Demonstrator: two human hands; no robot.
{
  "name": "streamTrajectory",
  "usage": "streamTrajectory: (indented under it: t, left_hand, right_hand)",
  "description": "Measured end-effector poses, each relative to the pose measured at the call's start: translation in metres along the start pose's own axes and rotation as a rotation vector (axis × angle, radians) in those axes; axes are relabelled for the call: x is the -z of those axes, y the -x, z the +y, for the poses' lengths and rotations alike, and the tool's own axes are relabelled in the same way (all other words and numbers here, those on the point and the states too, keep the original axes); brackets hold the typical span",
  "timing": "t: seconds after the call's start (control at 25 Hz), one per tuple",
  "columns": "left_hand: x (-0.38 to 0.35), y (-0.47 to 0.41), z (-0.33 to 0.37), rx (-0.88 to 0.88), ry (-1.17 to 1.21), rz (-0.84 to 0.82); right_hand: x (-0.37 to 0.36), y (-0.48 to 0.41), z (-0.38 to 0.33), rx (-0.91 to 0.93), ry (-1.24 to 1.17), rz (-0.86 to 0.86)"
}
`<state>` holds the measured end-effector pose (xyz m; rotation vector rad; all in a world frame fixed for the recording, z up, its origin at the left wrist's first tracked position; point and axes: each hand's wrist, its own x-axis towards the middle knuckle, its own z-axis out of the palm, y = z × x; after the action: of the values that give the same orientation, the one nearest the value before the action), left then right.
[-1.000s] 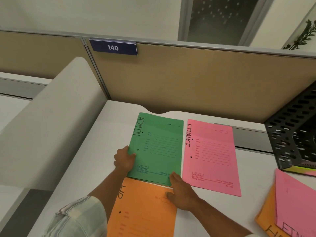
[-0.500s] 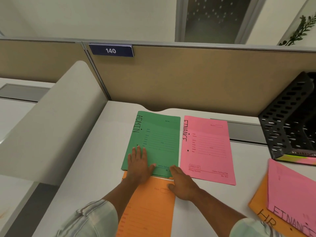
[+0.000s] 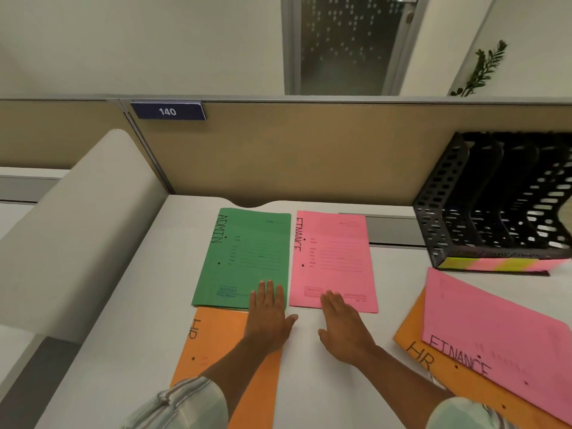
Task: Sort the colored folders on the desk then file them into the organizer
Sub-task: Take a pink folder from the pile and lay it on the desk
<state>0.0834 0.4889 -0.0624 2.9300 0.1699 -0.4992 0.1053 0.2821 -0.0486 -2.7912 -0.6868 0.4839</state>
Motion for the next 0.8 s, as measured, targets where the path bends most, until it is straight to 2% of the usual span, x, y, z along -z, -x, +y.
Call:
streamTrajectory:
  t: [0.4,0.6,0.8]
  left_hand:
    - [-0.024,0.037,0.152,-0.151,0.096,-0.001]
    - [-0.028,0.054,0.223,-0.227,0.139,-0.019]
    - [-0.033,0.058,0.269,-0.215,0.177,-0.075]
  right_hand:
    - [0.011,0.119,0.119,-0.269,-0.083,0.178]
    - [0.012,0.173,0.183,-0.441,-0.143,0.157]
    - [0.003,0.209,0.236,-0.497,-0.108,0.137]
